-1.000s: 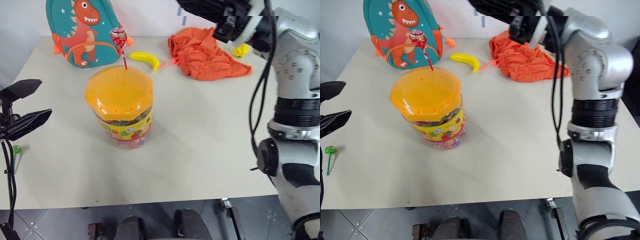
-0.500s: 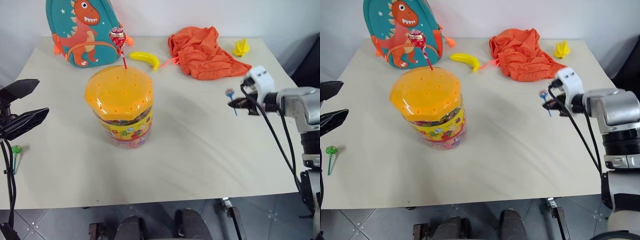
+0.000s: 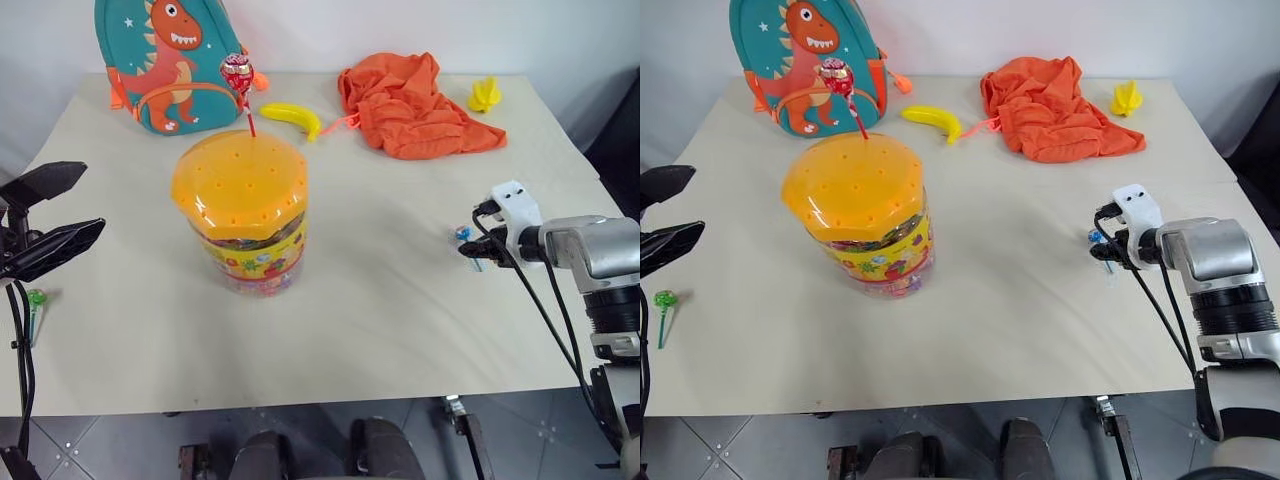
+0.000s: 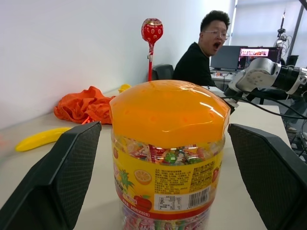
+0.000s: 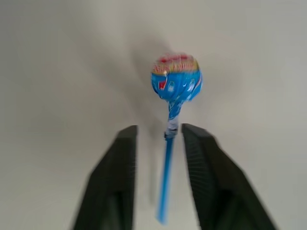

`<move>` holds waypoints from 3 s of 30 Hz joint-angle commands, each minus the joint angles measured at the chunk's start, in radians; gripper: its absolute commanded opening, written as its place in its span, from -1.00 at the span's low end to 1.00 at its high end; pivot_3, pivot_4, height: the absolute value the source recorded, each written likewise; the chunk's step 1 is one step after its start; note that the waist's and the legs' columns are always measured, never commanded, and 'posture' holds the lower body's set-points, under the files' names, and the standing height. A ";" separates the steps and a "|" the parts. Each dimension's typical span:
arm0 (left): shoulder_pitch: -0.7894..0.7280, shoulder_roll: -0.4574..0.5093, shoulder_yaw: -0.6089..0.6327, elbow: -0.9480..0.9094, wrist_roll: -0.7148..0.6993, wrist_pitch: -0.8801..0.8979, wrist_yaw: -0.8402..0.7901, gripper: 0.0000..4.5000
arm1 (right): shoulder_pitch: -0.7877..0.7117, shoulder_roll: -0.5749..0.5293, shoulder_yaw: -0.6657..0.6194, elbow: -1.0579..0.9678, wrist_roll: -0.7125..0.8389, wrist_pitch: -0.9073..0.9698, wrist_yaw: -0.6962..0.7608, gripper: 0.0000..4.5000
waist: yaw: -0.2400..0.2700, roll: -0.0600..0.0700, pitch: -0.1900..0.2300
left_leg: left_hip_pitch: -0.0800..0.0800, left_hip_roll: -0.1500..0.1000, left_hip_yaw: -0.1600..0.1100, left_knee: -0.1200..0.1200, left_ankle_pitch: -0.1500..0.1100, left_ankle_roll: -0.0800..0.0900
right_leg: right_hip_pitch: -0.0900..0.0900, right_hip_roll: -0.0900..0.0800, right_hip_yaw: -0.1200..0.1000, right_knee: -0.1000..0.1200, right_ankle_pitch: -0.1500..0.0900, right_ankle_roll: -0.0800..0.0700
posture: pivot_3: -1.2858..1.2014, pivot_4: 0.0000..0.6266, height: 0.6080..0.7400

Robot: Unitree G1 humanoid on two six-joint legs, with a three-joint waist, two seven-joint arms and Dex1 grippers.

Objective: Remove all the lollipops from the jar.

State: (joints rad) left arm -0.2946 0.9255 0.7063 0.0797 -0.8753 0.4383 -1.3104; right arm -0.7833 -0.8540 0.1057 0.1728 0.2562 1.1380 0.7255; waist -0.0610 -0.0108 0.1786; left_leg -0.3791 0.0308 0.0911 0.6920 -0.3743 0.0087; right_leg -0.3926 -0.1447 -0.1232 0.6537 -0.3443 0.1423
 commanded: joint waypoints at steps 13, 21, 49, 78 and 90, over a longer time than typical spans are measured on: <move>0.028 0.011 0.056 -0.050 -0.039 0.001 0.002 1.00 | -0.119 0.009 -0.224 -0.376 0.358 -0.176 0.309 0.97 | 0.009 0.000 0.000 | 0.000 0.000 0.000 0.003 0.000 0.000 | 0.001 0.000 0.000 -0.001 0.000 0.000 | 0.03 -0.52 1.00; 0.020 0.000 0.046 -0.061 -0.043 -0.004 0.017 1.00 | -0.380 0.364 -0.101 -0.108 0.379 -0.369 0.393 0.97 | -0.002 0.000 0.000 | 0.000 0.001 0.000 0.005 0.000 0.000 | 0.000 0.000 -0.002 0.004 0.000 0.000 | 0.03 -0.52 1.00; 0.157 -0.037 0.125 -0.215 -0.117 0.012 0.112 1.00 | -0.699 0.759 -0.118 0.472 0.225 -0.757 0.428 -0.99 | -0.052 0.000 0.000 | 0.000 -0.002 -0.018 0.000 0.000 0.000 | 0.003 0.000 -0.007 0.008 0.000 0.000 | 0.03 -0.52 1.00; 0.169 0.034 0.090 -0.153 -0.100 0.151 0.122 1.00 | -0.322 -0.011 -0.020 0.595 -0.259 -0.520 0.156 -0.99 | -0.023 0.001 0.001 | 0.000 -0.004 -0.021 -0.008 0.000 0.000 | 0.003 -0.001 -0.007 0.004 0.000 0.000 | 0.03 -0.52 1.00; 0.232 0.027 0.078 -0.193 0.002 0.125 0.213 1.00 | -0.118 -0.021 -0.116 0.574 -0.227 -0.477 0.086 -0.53 | -0.015 0.003 0.002 | 0.001 -0.002 -0.003 -0.005 0.000 0.000 | 0.001 -0.003 -0.008 -0.001 0.000 0.000 | 0.03 -0.52 1.00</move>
State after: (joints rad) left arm -0.0634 0.9478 0.7657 -0.0735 -0.8879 0.5880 -1.1193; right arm -0.9069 -0.8542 0.0262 0.7814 0.0187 0.6582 0.8207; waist -0.0763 -0.0075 0.1801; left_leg -0.3787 0.0293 0.0897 0.6876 -0.3744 0.0089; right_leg -0.3914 -0.1477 -0.1311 0.6532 -0.3443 0.1423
